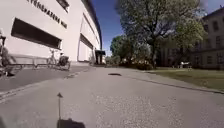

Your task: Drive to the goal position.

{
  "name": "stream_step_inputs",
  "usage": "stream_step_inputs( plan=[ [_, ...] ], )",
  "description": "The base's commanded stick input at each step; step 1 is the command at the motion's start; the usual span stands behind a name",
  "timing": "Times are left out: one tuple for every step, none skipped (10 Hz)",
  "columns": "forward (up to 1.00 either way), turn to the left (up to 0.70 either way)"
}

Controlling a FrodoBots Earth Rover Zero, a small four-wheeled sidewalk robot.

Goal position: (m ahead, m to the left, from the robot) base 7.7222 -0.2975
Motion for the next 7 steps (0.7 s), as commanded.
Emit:
stream_step_inputs(
  plan=[
    [1.0,0.0],
    [1.0,0.0],
    [1.0,0.0],
    [1.0,0.0],
    [1.0,0.0],
    [1.0,0.0],
    [1.0,0.0]
  ],
)
